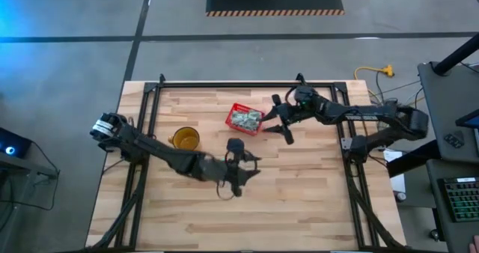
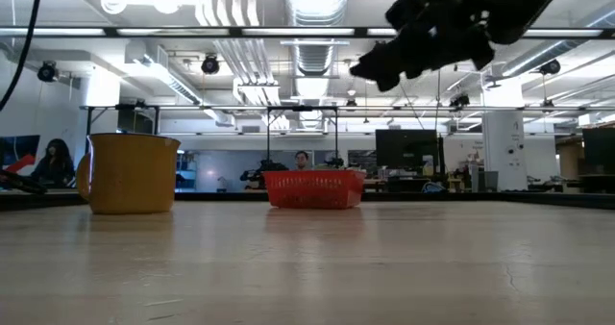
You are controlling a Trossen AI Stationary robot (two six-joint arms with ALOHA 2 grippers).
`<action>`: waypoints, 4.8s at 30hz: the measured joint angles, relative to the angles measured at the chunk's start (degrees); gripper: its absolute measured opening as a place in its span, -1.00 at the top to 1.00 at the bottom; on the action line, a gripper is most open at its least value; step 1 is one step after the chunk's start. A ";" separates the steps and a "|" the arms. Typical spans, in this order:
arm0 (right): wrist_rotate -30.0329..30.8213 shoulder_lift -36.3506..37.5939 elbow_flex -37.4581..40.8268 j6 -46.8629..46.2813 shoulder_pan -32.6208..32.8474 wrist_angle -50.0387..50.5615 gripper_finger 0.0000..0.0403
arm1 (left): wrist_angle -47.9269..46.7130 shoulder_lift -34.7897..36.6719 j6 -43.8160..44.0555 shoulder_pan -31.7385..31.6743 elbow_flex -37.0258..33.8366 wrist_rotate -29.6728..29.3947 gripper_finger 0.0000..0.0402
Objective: Pick and place Stevia / Truvia into bins
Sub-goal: Return to Home Position
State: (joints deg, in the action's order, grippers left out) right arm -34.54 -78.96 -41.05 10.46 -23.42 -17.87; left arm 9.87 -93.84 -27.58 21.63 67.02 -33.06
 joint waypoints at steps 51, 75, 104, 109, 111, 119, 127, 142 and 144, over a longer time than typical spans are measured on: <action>13.70 56.46 30.41 -7.83 0.16 12.83 0.13 | 24.44 69.59 8.88 -19.01 -59.57 16.91 0.08; 11.34 56.39 30.46 -7.26 0.17 13.03 0.13 | 6.73 91.93 13.41 -25.37 -66.58 24.35 0.08; 0.17 56.69 31.57 -1.45 1.56 12.60 0.13 | -8.66 88.02 16.57 -25.26 -66.67 35.70 0.08; 1.24 57.40 37.30 -2.14 3.78 0.50 0.13 | -8.57 85.42 16.83 -25.26 -66.69 35.80 0.08; 3.89 58.19 39.11 -3.51 3.81 -3.22 0.13 | -8.38 84.62 17.80 -25.26 -66.69 36.00 0.08; 14.18 60.20 40.53 -4.24 9.75 -2.27 0.13 | -7.75 83.93 18.04 -25.26 -66.49 36.05 0.08; 33.29 59.38 40.55 -2.54 26.38 -0.44 0.13 | -7.45 84.12 18.15 -25.26 -66.49 35.98 0.08; 45.23 73.05 37.31 -0.05 33.34 15.50 0.13 | -7.38 84.16 17.43 -25.26 -66.47 35.76 0.08; 45.21 75.56 36.45 -0.43 33.34 18.74 0.13 | -7.37 84.16 16.89 -25.26 -66.47 35.77 0.08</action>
State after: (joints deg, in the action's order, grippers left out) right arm 10.67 -3.39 -4.59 10.03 9.91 0.87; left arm 2.50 -9.67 -10.69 -3.64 0.56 2.71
